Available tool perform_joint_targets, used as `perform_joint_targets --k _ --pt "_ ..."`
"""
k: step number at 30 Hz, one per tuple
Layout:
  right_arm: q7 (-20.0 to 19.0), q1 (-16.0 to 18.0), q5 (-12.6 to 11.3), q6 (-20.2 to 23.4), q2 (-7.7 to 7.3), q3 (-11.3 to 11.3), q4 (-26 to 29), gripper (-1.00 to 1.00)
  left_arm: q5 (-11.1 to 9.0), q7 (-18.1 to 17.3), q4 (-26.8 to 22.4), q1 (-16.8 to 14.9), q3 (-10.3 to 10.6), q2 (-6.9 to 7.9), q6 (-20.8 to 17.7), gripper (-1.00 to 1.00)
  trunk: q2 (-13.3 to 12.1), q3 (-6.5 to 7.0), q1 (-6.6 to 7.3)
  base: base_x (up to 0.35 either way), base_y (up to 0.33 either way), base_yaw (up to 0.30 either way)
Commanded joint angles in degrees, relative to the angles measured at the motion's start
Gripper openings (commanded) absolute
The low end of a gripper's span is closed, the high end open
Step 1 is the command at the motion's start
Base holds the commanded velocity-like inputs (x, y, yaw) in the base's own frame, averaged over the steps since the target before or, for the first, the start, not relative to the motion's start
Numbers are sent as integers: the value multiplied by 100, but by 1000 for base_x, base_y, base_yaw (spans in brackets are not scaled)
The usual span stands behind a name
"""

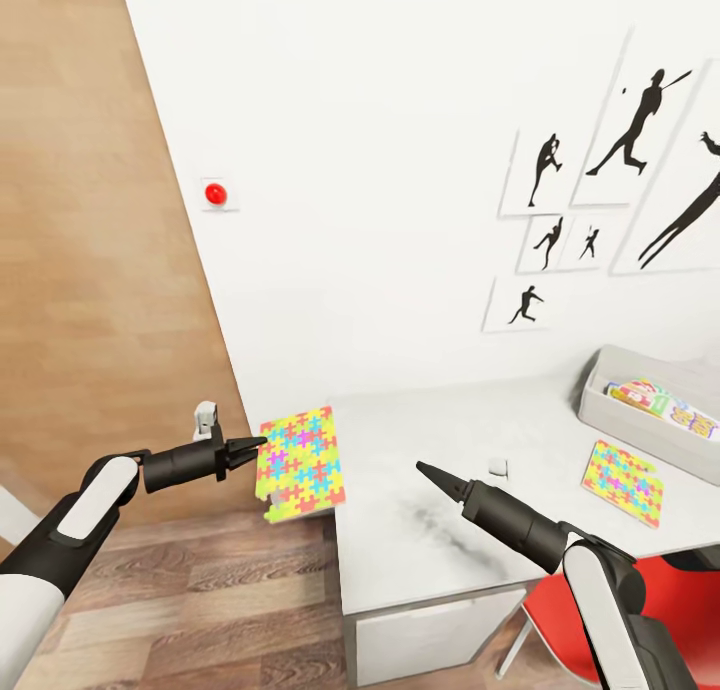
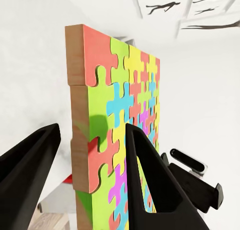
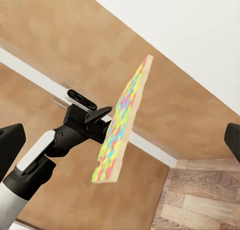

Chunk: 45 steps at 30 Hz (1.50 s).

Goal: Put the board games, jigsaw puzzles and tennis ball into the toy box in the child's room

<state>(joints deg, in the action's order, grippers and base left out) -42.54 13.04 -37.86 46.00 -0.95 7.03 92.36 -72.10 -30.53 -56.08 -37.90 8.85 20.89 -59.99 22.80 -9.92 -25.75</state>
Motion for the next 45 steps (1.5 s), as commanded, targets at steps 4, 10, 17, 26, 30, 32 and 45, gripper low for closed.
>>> perform_joint_targets --k 4,10,17,26,30,32,45 --pt "-9 5 -11 32 -1 10 1 100 32 -50 -35 -7 25 3 -1 -100 11 27 -4 0 0 0" --pt "-15 5 -5 24 -1 8 1 100 30 -50 -212 6 29 4 -1 -100 11 84 -4 0 0 0" --pt "-17 5 -3 23 -1 10 1 100 30 -50 -235 11 29 6 -1 -100 11 151 -4 0 0 0" --pt "-255 14 -2 -11 -1 26 1 100 30 -50 -237 15 21 11 -1 -100 11 192 -4 0 0 0" --pt "-262 14 -2 -12 -1 34 3 100 30 -50 -237 19 9 11 -1 -100 11 193 -4 0 0 0" --pt "-263 14 -2 -12 -1 39 2 100 30 -50 -240 19 3 16 -1 -100 11 193 -4 0 0 0" --pt "-255 14 -2 -6 -10 52 2 100 72 -926 -240 28 0 164 3 -100 11 193 -4 0 0 -185"
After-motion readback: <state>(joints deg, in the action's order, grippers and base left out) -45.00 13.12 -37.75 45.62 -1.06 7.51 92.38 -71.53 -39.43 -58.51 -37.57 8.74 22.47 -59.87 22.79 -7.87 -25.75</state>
